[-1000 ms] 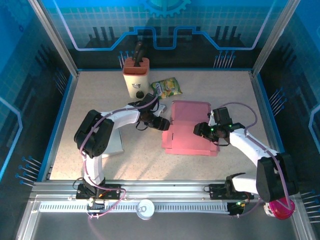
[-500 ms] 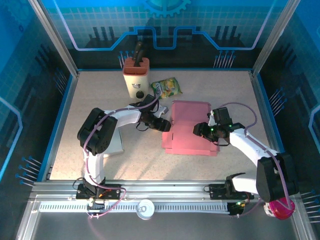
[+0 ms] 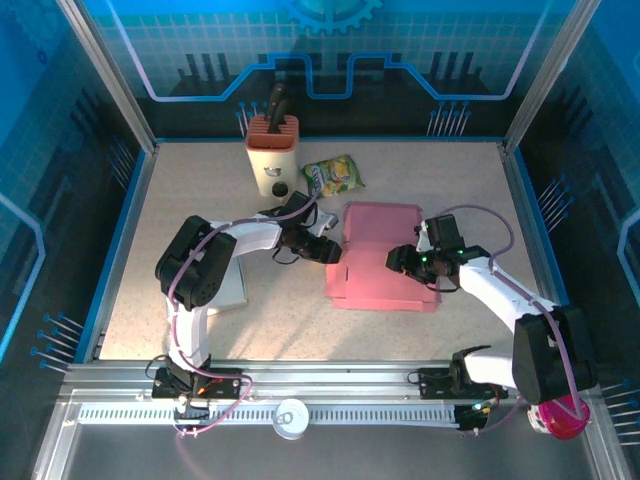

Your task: Fold the paper box

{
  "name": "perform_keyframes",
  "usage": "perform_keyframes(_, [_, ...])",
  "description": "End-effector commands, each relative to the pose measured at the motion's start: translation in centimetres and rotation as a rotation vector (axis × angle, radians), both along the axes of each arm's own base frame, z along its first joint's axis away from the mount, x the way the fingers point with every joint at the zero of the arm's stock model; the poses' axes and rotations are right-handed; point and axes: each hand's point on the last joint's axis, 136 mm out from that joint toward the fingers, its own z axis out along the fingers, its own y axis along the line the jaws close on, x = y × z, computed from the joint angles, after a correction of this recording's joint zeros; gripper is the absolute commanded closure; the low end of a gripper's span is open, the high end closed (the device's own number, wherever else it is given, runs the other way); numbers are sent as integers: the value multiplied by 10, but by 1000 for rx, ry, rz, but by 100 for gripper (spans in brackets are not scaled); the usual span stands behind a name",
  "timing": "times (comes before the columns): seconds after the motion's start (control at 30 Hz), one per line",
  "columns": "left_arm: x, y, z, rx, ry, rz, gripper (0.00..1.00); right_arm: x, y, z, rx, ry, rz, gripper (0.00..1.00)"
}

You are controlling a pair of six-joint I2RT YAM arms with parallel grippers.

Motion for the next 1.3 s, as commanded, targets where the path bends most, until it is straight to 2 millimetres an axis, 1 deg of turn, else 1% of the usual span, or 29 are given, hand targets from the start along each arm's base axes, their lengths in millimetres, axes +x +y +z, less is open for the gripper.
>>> perform_keyframes(0.0, [-2,-1,8,-26,-2,4,62,-4,1,1,17,6,1,47])
perform_keyframes(0.07, [0,1,11,-25,-7,18,68,-4,1,1,16,6,1,47])
perform_keyframes(0.17, [3,4,17,-41,-2,54,83,-4,-1,2,13,-1,-8,47])
perform_keyframes(0.23, [3,3,22,-62,1,73,85,-6,-1,4,21,-8,-22,47])
perform_keyframes(0.3, [4,3,29,-85,-5,96,93,-9,-1,8,30,-20,-40,47])
perform_keyframes(0.43, [7,4,45,-134,2,183,100,-18,1,17,47,-39,-72,47])
perform_keyframes(0.53, [7,1,57,-228,65,287,100,-29,0,25,51,-17,-124,47])
perform_keyframes(0.6, [10,-1,68,-325,111,379,100,-38,-7,31,61,10,-198,47])
perform_keyframes(0.73, [16,2,90,-477,140,518,100,-54,-14,48,126,18,-314,42])
perform_keyframes(0.83, [21,3,106,-563,151,580,100,-62,-17,53,179,18,-375,35])
perform_keyframes(0.93, [22,1,117,-628,169,589,100,-59,-17,54,209,-9,-384,28])
perform_keyframes(1.0, [22,-1,122,-652,183,587,100,-54,-10,49,265,1,-377,26])
perform_keyframes(1.07, [21,-1,125,-666,189,587,100,-50,-5,42,326,25,-381,26])
perform_keyframes(1.17, [19,-1,128,-671,188,584,100,-41,-5,36,379,20,-398,25])
perform_keyframes(1.27, [18,-1,131,-673,188,580,100,-28,-10,41,437,-38,-424,25])
